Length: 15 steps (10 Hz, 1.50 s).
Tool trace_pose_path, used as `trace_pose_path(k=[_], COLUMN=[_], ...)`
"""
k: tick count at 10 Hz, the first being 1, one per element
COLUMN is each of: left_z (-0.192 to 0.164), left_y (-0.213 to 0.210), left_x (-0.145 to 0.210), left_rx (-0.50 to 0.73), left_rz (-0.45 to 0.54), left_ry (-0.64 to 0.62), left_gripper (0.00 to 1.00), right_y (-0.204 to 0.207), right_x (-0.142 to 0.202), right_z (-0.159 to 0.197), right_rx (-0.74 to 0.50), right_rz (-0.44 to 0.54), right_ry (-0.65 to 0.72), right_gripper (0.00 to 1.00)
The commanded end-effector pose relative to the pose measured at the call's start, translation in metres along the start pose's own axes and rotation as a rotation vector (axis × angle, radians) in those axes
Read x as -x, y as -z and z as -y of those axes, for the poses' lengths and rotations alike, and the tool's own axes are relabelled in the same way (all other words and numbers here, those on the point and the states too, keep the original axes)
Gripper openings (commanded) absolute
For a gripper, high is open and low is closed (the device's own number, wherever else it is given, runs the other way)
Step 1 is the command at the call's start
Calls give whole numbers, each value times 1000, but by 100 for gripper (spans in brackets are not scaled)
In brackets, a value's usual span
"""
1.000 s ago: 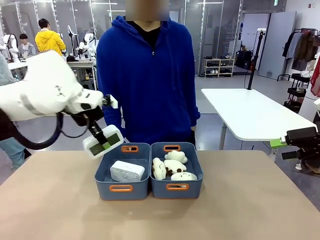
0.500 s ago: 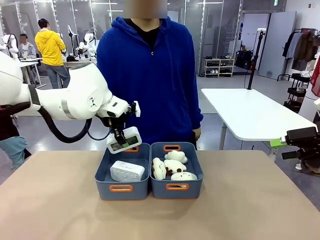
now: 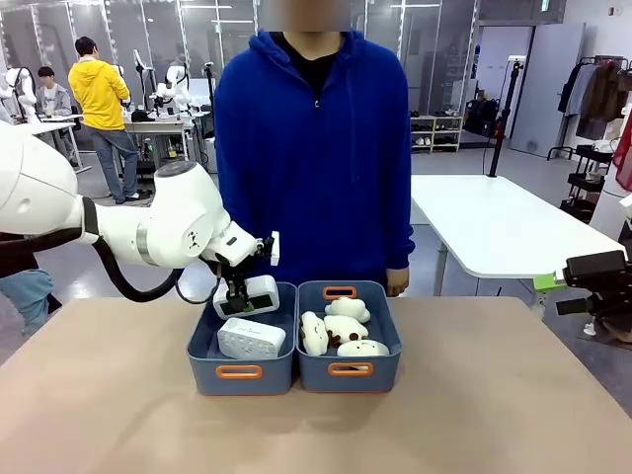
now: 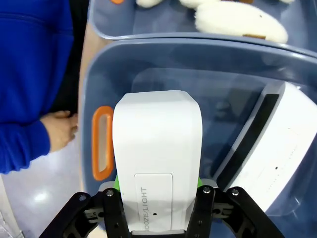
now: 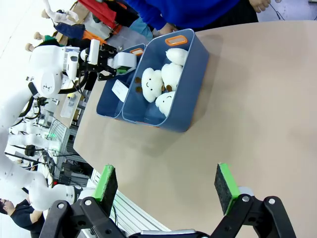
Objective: Sort the digital clocks into the basket.
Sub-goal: Pick up the Digital clock from the table and place it into the empty Plastic storage basket.
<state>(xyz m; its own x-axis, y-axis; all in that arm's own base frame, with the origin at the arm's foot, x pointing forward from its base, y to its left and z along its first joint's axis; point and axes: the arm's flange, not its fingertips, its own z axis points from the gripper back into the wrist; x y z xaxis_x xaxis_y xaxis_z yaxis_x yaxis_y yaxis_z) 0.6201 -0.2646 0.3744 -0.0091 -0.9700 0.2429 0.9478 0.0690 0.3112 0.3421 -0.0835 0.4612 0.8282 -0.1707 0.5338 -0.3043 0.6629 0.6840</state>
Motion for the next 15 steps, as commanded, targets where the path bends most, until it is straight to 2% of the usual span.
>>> trace_pose_path(k=[1,2,3,4,5,9,10,15], left_z=[2,3,5,7,10,26,10,10], left_y=[8,10,9,6,1,-26,-9,-9], left_x=[10,14,13,11,10,21,5,5], left_rx=[20,30,21,17,14,-3,11,11], left_rz=[14,7,10,19,20,-2,5,5], left_ry=[36,23,33,36,38,-23,10,10], left_gripper=[0,0,72,80,100,100,100,100], right_y=[0,0,0,0,0,0,0,0], right_x=[1,1,1,1,1,1,1,1], right_z=[1,1,1,1,1,1,1,1], right_rx=[-3,-3,-3,-3,-3,-3,-3,-3], right_rz=[-3,-3,-3,-3,-3,-3,-3,-3], right_ry=[-5,-5,-5,-5,-5,-5,-5,-5], right_gripper=[100,100,100,100,100,100,100,100])
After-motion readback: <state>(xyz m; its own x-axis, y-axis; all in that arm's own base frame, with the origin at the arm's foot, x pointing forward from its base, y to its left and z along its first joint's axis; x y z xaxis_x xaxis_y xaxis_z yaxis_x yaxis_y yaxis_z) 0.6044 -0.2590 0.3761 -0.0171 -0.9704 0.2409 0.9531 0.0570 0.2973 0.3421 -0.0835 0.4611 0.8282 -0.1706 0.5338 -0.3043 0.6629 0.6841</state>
